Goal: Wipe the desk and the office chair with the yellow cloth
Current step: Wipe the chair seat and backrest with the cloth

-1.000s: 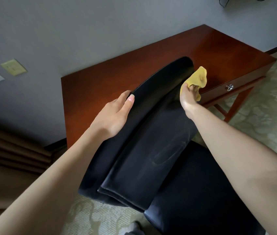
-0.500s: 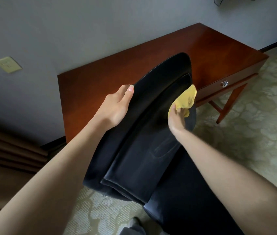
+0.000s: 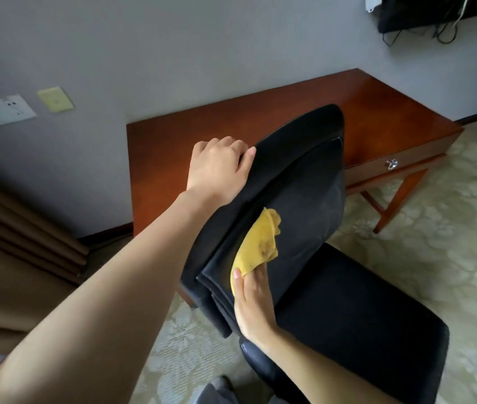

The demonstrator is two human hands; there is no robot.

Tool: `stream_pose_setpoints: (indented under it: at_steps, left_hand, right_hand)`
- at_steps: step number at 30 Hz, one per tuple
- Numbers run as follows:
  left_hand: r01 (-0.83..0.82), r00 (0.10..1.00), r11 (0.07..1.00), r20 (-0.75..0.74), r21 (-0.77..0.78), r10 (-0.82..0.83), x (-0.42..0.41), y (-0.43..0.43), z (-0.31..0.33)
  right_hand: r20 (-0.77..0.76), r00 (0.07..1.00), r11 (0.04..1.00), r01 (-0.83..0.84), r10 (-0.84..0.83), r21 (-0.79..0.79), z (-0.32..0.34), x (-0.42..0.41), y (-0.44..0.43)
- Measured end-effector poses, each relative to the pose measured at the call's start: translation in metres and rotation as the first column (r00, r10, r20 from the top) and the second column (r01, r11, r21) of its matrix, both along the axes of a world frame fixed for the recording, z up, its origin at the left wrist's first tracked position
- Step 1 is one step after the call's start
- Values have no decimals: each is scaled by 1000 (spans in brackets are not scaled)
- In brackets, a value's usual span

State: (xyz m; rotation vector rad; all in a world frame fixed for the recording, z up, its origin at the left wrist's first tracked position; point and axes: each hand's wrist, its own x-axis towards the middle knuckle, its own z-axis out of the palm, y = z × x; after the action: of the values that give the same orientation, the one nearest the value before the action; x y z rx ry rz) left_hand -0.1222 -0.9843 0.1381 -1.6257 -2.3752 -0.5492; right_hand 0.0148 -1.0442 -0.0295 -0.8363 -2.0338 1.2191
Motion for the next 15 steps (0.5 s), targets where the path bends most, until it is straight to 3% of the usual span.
stream_pose_setpoints:
  at_steps: [2, 4, 7, 11, 15]
  left_hand:
    - [12, 999, 994, 46, -105, -7, -5, -11, 3]
    - [26, 978, 985, 208, -173, 11, -13, -27, 1]
    - [42, 892, 969, 447, -243, 73, -24, -56, -15]
    - [-2, 775, 974, 614, -228, 145, -28, -90, -39]
    - [-86, 573, 988, 806, -125, 152, -24, -104, -53]
  right_hand:
    - [65, 994, 955, -99, 83, 281, 6, -3, -15]
    - [128, 986, 912, -147, 105, 382, 9, -9, -22]
    - [52, 995, 961, -97, 86, 260, 21, -13, -21]
    - [-150, 989, 995, 11, 4, 97, 47, -29, 3]
    - [-124, 971, 977, 194, -203, -85, 80, -55, 65]
